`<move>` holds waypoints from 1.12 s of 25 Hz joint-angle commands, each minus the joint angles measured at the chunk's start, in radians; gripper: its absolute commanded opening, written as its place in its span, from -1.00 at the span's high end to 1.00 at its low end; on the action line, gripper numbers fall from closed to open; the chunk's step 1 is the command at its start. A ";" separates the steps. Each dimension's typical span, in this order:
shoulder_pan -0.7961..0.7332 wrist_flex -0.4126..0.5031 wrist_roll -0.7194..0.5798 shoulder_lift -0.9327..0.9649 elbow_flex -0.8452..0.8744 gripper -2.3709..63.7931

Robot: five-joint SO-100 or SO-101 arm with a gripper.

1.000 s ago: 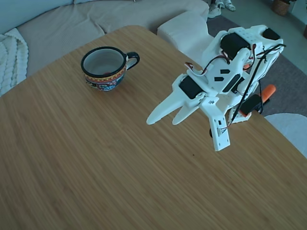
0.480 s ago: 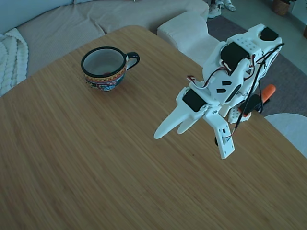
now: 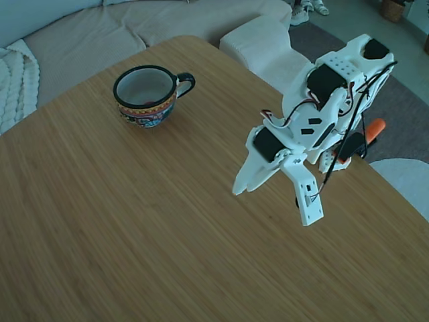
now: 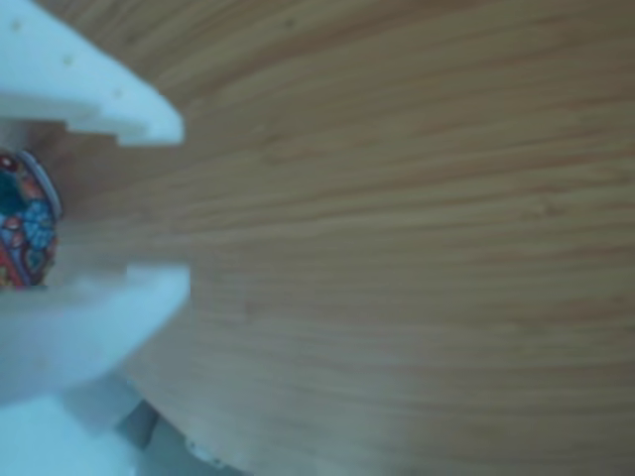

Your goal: Grasp a red cap and put it in the cup.

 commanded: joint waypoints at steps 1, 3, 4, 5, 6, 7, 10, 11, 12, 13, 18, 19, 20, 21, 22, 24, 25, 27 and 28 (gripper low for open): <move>-0.006 -0.031 0.012 0.115 0.025 0.76; -0.006 0.011 0.012 0.192 0.046 0.76; -0.006 0.032 0.012 0.218 0.052 0.76; -0.006 0.057 0.012 0.242 0.054 0.76; -0.006 0.081 0.012 0.258 0.054 0.76; -0.006 0.098 0.012 0.267 0.054 0.76; -0.005 0.110 0.012 0.276 0.054 0.76; -0.005 0.112 0.012 0.278 0.055 0.76; -0.005 0.117 0.012 0.282 0.055 0.76; -0.002 0.117 0.012 0.284 0.057 0.76; 0.002 0.117 0.015 0.285 0.058 0.77; 0.002 0.117 0.017 0.285 0.058 0.77; 0.002 0.117 0.017 0.285 0.058 0.77; 0.002 0.117 0.017 0.285 0.058 0.77; 0.002 0.117 0.015 0.285 0.058 0.77; 0.002 0.117 0.015 0.285 0.058 0.77; 0.002 0.117 0.015 0.285 0.058 0.77; 0.002 0.117 0.015 0.285 0.058 0.77; 0.002 0.117 0.015 0.285 0.058 0.77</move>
